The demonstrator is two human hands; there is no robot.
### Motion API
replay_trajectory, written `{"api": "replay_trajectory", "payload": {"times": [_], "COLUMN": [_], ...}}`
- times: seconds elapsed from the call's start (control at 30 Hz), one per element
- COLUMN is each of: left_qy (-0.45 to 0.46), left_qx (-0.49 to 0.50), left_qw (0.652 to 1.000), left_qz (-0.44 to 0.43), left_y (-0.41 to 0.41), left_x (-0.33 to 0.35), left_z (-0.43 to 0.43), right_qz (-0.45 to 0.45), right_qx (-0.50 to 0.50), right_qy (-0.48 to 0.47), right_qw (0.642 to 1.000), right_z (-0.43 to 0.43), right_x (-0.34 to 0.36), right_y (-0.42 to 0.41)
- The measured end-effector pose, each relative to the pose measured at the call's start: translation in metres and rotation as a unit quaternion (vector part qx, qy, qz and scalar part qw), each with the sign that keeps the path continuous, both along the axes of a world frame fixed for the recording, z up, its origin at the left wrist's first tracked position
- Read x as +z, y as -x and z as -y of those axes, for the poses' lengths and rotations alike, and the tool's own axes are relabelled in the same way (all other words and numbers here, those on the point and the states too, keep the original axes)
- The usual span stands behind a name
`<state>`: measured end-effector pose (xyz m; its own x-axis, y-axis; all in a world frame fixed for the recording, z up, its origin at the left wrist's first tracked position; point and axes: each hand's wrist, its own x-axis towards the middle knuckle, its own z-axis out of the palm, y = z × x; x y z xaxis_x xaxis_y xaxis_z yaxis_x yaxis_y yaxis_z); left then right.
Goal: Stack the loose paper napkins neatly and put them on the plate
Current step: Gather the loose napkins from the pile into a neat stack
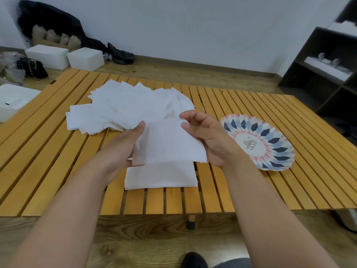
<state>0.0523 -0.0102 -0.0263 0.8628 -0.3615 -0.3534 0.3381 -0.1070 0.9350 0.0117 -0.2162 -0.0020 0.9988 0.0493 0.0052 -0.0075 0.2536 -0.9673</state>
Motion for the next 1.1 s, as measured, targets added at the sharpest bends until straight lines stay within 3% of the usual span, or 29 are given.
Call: {"api": "replay_trajectory", "payload": {"times": [0.1, 0.17, 0.23, 0.3, 0.53, 0.7, 1.0, 1.1], "left_qy": [0.012, -0.039, -0.093, -0.148, -0.274, -0.283, -0.354, -0.373], "left_qx": [0.002, 0.044, 0.063, 0.052, 0.022, 0.012, 0.008, 0.008], "left_qw": [1.000, 0.997, 0.990, 0.983, 0.958, 0.958, 0.933, 0.925], "left_qz": [0.019, 0.054, 0.083, 0.092, 0.079, 0.042, 0.069, 0.073], "left_y": [0.001, 0.000, 0.000, -0.001, -0.007, -0.005, -0.006, -0.006], "left_x": [0.001, 0.002, 0.001, -0.002, -0.011, -0.014, -0.017, -0.017], "left_z": [-0.001, -0.001, -0.002, -0.002, 0.001, 0.003, 0.001, 0.001], "right_qz": [-0.028, -0.054, -0.085, -0.103, -0.075, -0.076, -0.088, -0.064], "right_qx": [0.028, 0.015, -0.009, -0.007, -0.032, -0.034, -0.033, -0.074], "right_qy": [-0.001, 0.107, 0.265, 0.343, 0.461, 0.508, 0.549, 0.614], "right_qw": [0.999, 0.993, 0.960, 0.934, 0.883, 0.857, 0.830, 0.783], "right_z": [0.003, 0.006, 0.010, 0.010, 0.012, 0.014, 0.014, 0.011], "right_x": [-0.005, -0.013, -0.023, -0.031, -0.041, -0.049, -0.060, -0.059], "right_y": [-0.001, -0.003, -0.004, -0.005, -0.008, -0.009, -0.010, -0.011]}}
